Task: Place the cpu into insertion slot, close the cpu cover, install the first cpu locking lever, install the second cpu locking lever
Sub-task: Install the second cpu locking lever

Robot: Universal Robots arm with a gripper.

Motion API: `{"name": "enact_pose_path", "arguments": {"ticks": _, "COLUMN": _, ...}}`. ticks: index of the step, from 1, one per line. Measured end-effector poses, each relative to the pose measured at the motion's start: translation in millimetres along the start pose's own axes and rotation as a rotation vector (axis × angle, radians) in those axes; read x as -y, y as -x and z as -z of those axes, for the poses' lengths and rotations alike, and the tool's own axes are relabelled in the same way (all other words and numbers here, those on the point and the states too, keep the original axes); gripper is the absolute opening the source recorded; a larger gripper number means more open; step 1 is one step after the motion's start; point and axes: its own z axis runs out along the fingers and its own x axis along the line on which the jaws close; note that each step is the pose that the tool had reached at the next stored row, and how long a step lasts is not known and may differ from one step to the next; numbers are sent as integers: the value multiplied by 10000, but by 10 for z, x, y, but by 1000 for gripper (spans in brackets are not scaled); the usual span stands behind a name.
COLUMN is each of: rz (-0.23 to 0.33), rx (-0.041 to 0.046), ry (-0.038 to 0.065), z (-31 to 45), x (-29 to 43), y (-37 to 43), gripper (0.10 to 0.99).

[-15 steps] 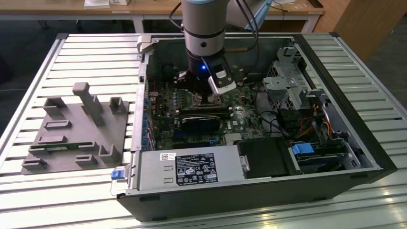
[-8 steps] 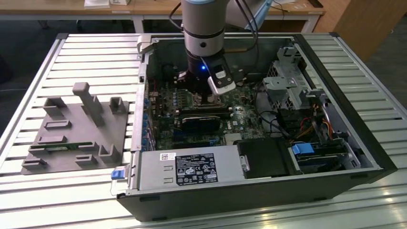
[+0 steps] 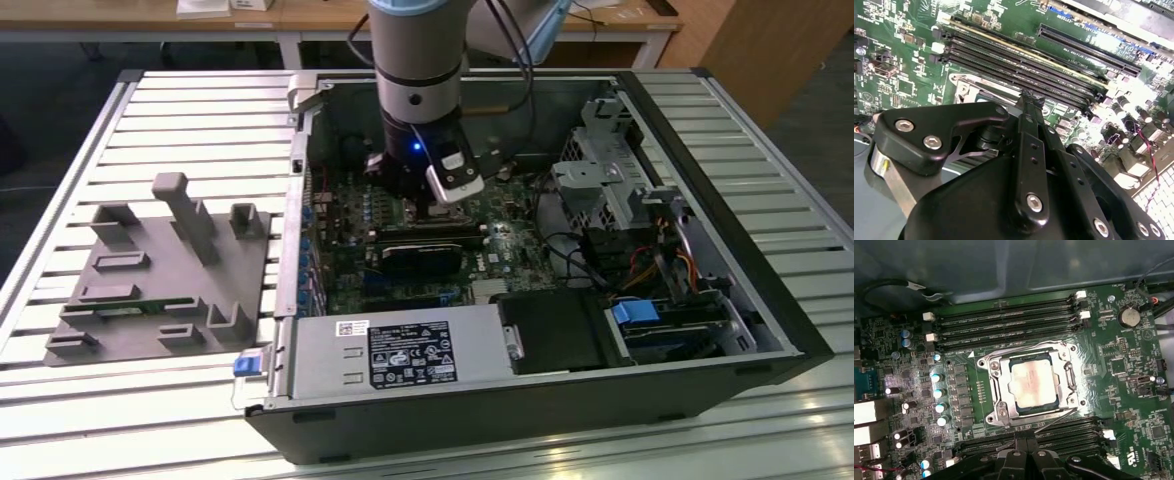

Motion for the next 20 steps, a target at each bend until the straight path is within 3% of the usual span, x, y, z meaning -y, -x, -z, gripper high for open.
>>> {"name": "enact_pose_path", "arguments": {"ticks": 5, "rz": -26, "rx": -26, "ry": 154, "z": -26, "x": 37, "y": -1, "gripper": 102}}
{"name": "enact_pose_path", "arguments": {"ticks": 10, "rz": -62, "rx": -84, "ry": 467, "z": -38, "x": 86, "y": 2, "gripper": 102}}
{"name": "enact_pose_path", "arguments": {"ticks": 20, "rz": -176, "rx": -172, "ry": 990, "z": -60, "x": 162, "y": -30, "gripper": 102}}
